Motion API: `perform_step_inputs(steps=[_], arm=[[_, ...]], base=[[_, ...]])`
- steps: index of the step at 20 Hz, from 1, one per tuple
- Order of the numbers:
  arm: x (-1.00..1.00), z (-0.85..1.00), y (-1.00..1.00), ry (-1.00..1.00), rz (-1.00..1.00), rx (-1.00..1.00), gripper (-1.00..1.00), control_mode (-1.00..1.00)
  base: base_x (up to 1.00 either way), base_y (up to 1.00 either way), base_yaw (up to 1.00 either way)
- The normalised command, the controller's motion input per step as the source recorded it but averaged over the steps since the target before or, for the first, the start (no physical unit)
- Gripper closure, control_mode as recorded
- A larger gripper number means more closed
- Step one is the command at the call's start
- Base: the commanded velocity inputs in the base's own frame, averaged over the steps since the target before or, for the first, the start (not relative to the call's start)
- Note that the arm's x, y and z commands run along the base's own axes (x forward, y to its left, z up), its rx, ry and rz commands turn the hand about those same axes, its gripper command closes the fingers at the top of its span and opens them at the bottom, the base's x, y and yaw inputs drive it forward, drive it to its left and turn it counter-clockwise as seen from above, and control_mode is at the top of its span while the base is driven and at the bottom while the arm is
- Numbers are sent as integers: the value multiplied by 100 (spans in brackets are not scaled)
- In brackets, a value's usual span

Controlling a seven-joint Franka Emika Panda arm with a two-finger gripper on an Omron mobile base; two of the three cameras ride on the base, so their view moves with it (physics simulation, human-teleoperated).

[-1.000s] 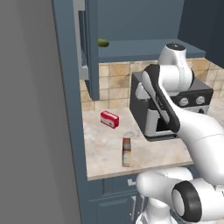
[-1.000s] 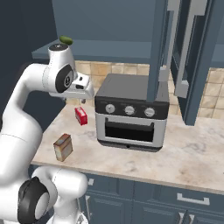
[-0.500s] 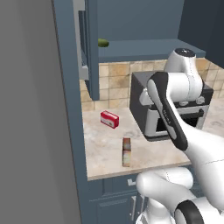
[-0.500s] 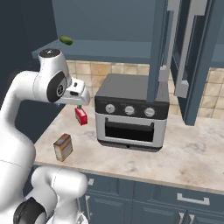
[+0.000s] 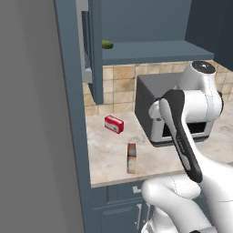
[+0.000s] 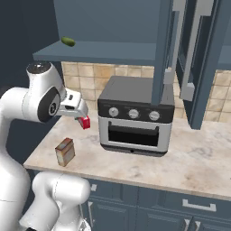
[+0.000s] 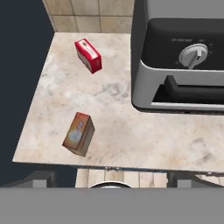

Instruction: Pick the boxed food and canned food from the counter and place them in the cabinets closest to them.

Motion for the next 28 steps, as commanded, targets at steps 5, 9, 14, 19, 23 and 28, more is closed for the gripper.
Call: perform_step_inputs(steps=[5,9,14,19,23,28], arm=[[-21,-6,8,-2,0,1,-100,-100],[-7,-8,12,0,-1,0,-100,-100],[-3,-9,14,0,-1,0,-100,-100],[0,-10,16,0,-2,0,-100,-100],[0,-10,12,0,-2,0,-100,-100],[0,-16,15,0,-1,0,-100,-100]], base=[[0,0,0],[0,0,0],[0,0,0],[0,0,0],[0,0,0],[0,0,0]])
